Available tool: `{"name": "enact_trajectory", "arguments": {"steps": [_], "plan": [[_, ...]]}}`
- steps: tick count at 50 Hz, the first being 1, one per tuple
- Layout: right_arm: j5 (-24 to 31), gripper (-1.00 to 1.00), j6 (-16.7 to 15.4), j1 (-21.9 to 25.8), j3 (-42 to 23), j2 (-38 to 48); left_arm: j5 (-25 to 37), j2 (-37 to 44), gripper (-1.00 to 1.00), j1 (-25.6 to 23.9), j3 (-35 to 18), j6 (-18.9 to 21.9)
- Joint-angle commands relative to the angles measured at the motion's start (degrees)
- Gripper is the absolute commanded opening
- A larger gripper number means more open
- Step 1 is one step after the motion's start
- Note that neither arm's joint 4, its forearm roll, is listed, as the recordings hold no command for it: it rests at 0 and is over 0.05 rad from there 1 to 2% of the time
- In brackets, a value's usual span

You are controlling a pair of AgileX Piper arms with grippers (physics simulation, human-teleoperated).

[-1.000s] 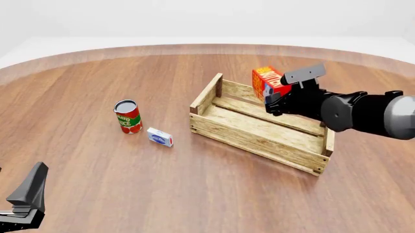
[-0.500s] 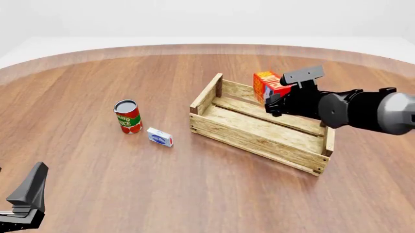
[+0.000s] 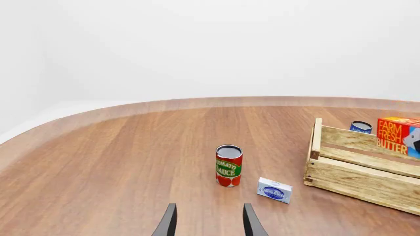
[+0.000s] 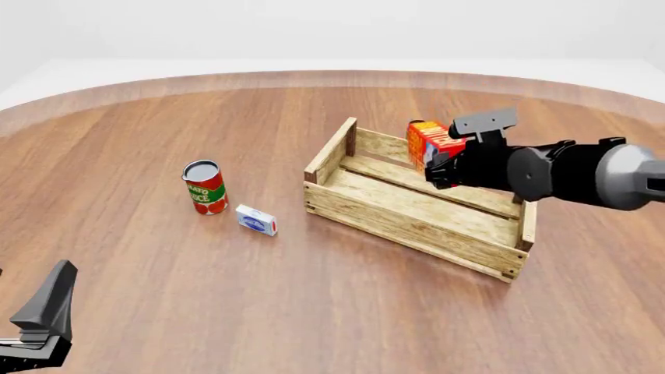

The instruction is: Pick up the butter and put it in the tray.

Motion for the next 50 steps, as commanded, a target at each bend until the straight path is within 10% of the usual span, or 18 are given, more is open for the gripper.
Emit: {"name": "enact_trajectory", "arguments": {"steps": [1, 50], "plan": [[0.73, -1.0, 1.7, -0.19, -1.57, 0.2, 0.0, 0.0, 1.0, 0.01, 0.0, 0.0], [4.37, -1.0, 4.99, -0.49, -3.94, 3.51, 0.0, 0.01, 1.0, 0.01, 0.0, 0.0]]}}
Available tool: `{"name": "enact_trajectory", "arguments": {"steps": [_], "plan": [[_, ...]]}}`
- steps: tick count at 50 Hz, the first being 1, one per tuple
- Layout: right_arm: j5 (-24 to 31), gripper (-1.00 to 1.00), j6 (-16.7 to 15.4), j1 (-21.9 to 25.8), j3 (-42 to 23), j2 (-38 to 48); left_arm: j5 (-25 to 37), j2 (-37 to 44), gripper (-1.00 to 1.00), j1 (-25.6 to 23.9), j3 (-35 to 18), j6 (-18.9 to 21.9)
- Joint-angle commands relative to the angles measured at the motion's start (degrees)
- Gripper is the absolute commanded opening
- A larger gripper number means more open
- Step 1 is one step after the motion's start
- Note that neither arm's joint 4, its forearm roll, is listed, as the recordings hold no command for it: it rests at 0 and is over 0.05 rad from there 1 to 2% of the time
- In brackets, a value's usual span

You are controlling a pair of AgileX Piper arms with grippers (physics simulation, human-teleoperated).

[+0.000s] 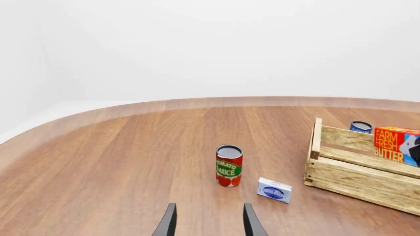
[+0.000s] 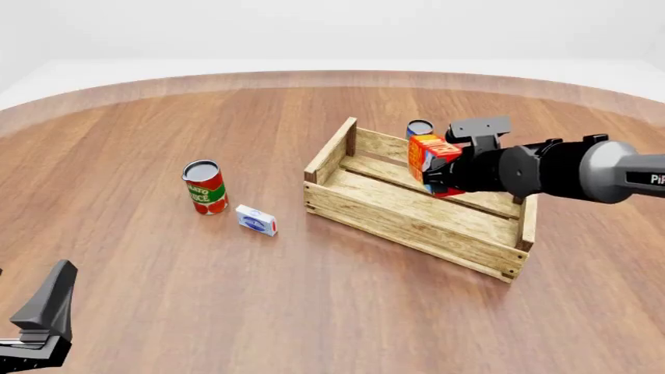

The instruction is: Pick up the butter and put it in the tray.

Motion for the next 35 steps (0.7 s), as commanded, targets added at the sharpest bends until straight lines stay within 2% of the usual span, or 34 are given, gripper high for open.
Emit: {"name": "enact_trajectory", "arguments": {"steps": [1, 35], "plan": [[0.46, -1.0, 1.78, -0.1, -1.31, 0.0, 0.0, 0.02, 1.0, 0.01, 0.0, 0.01], [2.35, -1.0, 3.53, 0.39, -2.35, 1.7, 0.0, -0.01, 1.0, 0.02, 0.0, 0.0]]}}
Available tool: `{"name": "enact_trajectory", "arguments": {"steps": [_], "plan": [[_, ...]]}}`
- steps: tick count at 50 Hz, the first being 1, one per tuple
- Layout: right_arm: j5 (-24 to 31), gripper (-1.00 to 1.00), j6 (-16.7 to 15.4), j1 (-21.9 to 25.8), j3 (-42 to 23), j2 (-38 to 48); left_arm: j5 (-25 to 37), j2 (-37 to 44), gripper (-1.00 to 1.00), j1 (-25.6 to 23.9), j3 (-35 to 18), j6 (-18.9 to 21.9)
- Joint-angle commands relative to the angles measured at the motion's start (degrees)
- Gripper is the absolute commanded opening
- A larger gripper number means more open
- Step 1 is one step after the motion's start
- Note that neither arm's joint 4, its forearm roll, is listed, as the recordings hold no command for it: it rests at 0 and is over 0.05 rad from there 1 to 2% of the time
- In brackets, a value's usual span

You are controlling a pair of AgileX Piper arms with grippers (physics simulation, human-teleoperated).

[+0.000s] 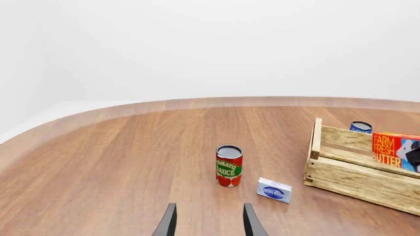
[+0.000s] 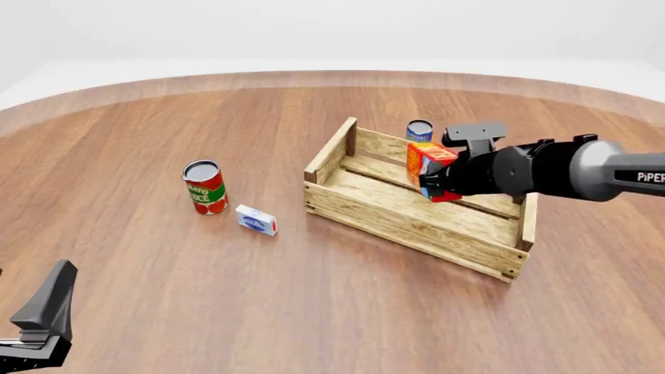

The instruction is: Pick up the butter and put it in the tray.

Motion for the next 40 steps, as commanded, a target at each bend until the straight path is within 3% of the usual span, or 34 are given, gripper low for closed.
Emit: {"name": "enact_trajectory", "arguments": {"steps": [1, 40], "plan": [[0.37, -1.0, 1.58, 0.15, -1.15, -0.11, 0.0, -0.01, 1.0, 0.0, 0.0, -0.02], [2.08, -1.0, 2.64, 0.33, -2.13, 1.44, 0.0, -0.01, 1.0, -0.01, 0.0, 0.0]]}}
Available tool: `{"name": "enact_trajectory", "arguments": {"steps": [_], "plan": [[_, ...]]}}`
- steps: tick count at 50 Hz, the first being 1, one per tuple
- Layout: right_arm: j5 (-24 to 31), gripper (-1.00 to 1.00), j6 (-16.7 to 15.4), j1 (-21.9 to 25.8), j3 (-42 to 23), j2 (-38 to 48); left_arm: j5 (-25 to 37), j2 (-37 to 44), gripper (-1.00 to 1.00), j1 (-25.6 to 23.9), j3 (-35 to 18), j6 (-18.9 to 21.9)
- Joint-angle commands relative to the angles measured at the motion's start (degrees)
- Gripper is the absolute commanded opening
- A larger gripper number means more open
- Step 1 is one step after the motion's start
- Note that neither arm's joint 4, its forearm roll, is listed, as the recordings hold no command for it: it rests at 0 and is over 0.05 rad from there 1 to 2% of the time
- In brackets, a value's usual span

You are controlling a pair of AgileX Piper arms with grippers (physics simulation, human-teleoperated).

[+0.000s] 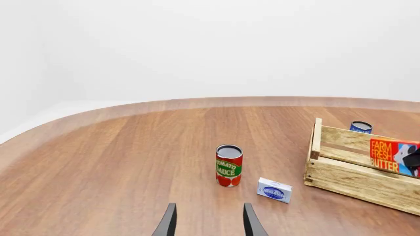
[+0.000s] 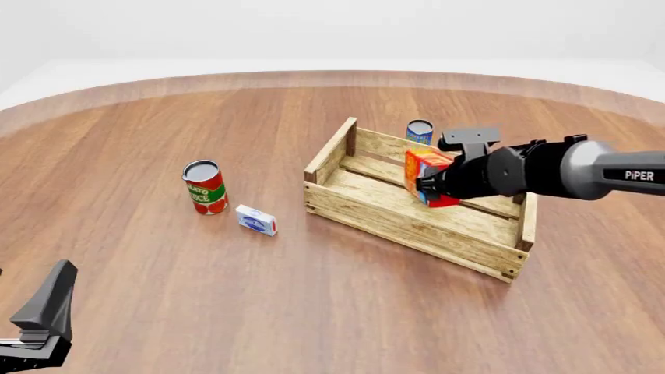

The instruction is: Pick up the butter and put it in the tray.

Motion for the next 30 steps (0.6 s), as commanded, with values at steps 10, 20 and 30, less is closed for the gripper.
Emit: {"name": "enact_trajectory", "arguments": {"steps": [10, 20, 30], "plan": [[0.61, 1.0, 2.18, -0.31, -1.33, 0.23, 0.0, 0.0, 1.0, 0.01, 0.0, 0.0], [0.3, 1.0, 2.54, 0.11, -1.03, -0.03, 0.0, 0.0, 1.0, 0.0, 0.0, 0.01], [0.02, 1.0, 2.67, 0.13, -0.86, -0.26, 0.0, -0.01, 1.0, 0.01, 0.0, 0.0]]}}
